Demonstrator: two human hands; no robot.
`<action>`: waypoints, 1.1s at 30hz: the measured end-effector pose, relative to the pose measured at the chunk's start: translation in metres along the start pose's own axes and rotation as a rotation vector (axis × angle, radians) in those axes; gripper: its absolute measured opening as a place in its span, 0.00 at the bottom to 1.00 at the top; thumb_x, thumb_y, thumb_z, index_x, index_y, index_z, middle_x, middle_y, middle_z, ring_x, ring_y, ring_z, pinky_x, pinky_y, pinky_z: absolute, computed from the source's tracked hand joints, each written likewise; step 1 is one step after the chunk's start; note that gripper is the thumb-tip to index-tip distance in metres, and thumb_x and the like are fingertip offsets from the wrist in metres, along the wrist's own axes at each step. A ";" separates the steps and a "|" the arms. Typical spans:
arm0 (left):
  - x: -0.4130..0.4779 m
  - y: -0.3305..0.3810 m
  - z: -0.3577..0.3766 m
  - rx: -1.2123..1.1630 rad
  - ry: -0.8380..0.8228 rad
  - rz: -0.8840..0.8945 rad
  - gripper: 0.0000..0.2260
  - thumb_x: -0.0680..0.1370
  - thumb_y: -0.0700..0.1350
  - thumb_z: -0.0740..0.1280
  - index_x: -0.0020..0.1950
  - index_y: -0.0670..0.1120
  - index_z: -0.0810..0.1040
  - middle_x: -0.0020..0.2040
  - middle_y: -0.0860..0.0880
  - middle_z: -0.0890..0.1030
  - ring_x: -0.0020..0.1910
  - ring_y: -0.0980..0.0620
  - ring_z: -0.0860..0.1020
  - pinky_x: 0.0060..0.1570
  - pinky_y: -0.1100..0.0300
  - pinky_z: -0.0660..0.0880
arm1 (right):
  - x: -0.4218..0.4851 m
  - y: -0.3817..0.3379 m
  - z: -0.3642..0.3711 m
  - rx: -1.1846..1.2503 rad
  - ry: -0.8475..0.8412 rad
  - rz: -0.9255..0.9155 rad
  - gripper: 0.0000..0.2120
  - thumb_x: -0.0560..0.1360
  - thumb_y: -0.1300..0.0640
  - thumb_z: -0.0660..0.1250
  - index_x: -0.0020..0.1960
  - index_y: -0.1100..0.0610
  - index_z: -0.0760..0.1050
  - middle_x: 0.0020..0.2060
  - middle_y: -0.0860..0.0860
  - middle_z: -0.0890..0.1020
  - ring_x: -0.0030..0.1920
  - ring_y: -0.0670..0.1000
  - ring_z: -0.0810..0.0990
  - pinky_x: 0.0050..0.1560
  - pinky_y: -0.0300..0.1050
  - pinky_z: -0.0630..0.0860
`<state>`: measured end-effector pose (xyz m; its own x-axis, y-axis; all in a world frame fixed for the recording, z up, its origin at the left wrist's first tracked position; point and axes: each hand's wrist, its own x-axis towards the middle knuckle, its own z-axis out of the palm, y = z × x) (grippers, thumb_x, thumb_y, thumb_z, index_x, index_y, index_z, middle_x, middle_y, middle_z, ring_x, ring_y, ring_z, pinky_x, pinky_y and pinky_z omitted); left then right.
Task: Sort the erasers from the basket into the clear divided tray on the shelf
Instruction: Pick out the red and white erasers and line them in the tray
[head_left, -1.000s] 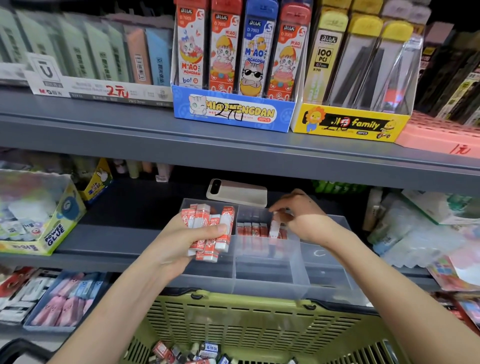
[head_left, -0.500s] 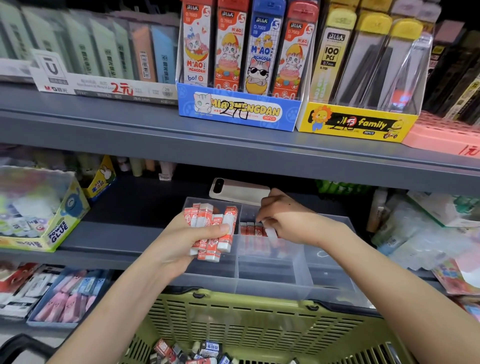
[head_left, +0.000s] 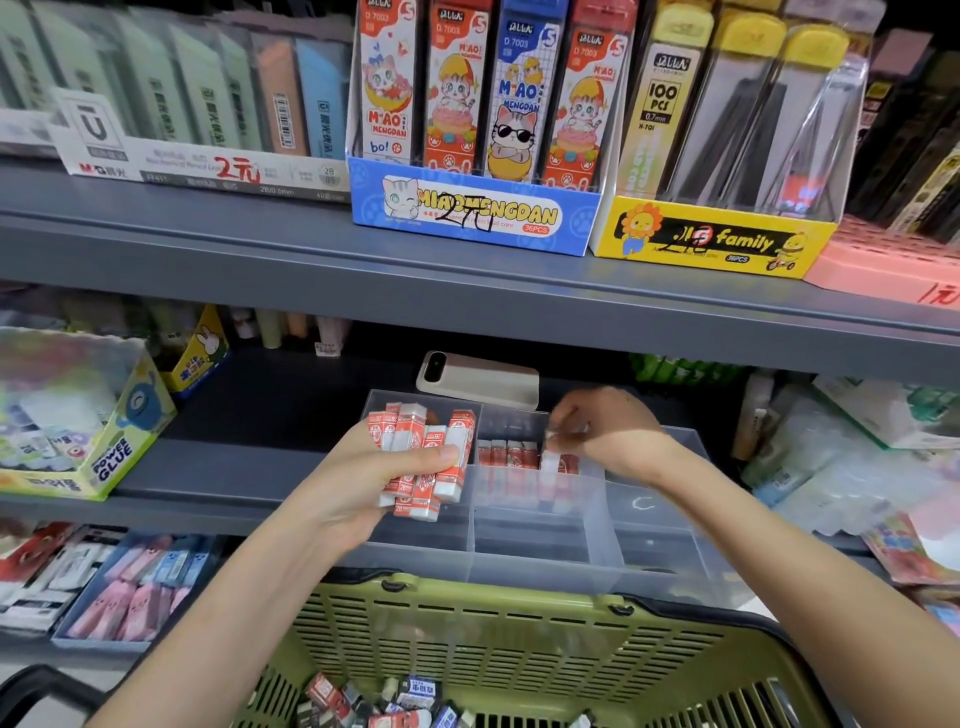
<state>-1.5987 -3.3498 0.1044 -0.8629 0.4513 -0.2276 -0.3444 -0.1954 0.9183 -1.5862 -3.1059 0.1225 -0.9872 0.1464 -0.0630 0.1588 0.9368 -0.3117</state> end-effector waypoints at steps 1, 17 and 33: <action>0.000 0.000 0.000 0.003 -0.001 0.000 0.22 0.58 0.39 0.75 0.50 0.44 0.77 0.37 0.47 0.85 0.34 0.50 0.84 0.27 0.60 0.77 | 0.001 0.001 0.001 -0.045 0.021 0.006 0.08 0.71 0.50 0.71 0.49 0.49 0.80 0.50 0.48 0.83 0.53 0.51 0.79 0.50 0.41 0.73; 0.003 -0.001 -0.001 -0.017 0.027 -0.025 0.24 0.58 0.38 0.75 0.53 0.43 0.76 0.38 0.46 0.85 0.36 0.49 0.84 0.28 0.60 0.77 | -0.008 -0.001 0.017 -0.418 0.248 -0.003 0.12 0.73 0.39 0.63 0.51 0.40 0.80 0.52 0.46 0.79 0.60 0.55 0.69 0.58 0.47 0.58; 0.001 0.002 0.000 -0.071 0.040 0.008 0.21 0.60 0.37 0.75 0.50 0.47 0.75 0.36 0.47 0.84 0.33 0.49 0.83 0.26 0.59 0.76 | -0.004 0.008 0.013 -0.300 -0.119 -0.031 0.13 0.79 0.44 0.55 0.58 0.31 0.73 0.77 0.47 0.50 0.76 0.51 0.41 0.70 0.62 0.30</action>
<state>-1.6004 -3.3501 0.1060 -0.8791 0.4149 -0.2345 -0.3617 -0.2606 0.8951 -1.5811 -3.1033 0.1078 -0.9803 0.0944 -0.1736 0.0999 0.9947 -0.0234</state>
